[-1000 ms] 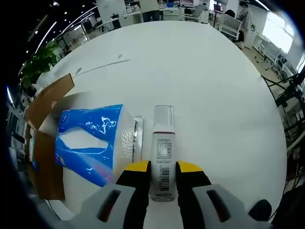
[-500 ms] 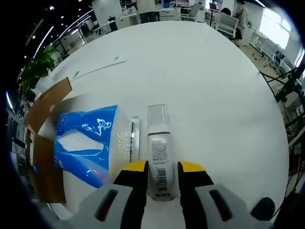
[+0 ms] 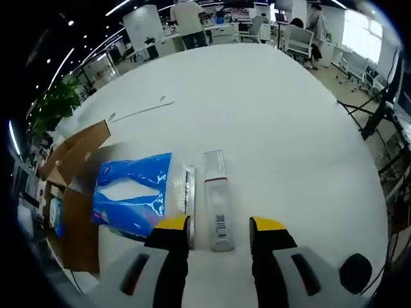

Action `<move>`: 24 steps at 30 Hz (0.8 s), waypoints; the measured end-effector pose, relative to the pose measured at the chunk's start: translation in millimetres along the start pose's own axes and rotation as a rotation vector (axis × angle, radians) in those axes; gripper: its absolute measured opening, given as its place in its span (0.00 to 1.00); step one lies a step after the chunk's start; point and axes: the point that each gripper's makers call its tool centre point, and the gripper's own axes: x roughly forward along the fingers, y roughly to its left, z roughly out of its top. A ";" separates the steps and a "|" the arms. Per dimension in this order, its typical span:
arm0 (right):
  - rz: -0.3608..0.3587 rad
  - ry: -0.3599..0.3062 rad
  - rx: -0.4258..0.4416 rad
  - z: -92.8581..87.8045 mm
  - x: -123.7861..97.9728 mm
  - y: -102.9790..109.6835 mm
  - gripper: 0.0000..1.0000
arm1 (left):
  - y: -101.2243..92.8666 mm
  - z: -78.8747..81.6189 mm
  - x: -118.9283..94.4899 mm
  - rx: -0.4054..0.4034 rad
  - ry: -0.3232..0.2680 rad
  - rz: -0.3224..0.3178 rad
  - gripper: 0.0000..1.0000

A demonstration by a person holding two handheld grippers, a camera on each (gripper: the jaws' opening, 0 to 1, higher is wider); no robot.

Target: Operate the shoe box by opening the lid, removing the specified soft item, and placing it in the target area until the item is outside and the box remains undamaged.

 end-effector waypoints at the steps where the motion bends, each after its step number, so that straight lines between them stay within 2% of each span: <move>1: 0.007 -0.011 0.012 -3.6 -8.3 5.8 0.35 | -0.1 0.0 0.1 0.001 -0.001 -0.003 0.03; 4: 0.008 -0.033 0.004 -17.0 -34.9 18.8 0.34 | 0.0 -0.2 0.3 0.002 0.002 -0.006 0.02; 6: 0.011 -0.031 -0.060 -24.2 -50.1 28.3 0.37 | -0.1 -0.1 -0.4 0.005 -0.002 -0.004 0.02; 9: 0.018 -0.084 -0.087 -20.4 -69.2 37.8 0.41 | -0.4 -0.1 -1.2 0.009 -0.006 -0.006 0.02; 13: 0.022 -0.147 -0.096 -17.1 -97.4 47.8 0.42 | 0.2 -0.4 -1.4 0.011 -0.004 -0.001 0.02; 17: 0.018 -0.184 -0.135 -16.4 -116.8 55.1 0.43 | 0.7 -0.6 -2.2 0.015 -0.006 0.002 0.03; 22: -0.010 -0.184 -0.233 -23.4 -133.9 62.7 0.42 | 1.8 -0.6 -2.5 0.014 -0.012 0.012 0.03; 24: 0.002 -0.207 -0.247 -26.2 -141.7 73.3 0.42 | 2.1 -0.8 -3.1 0.017 -0.019 0.012 0.03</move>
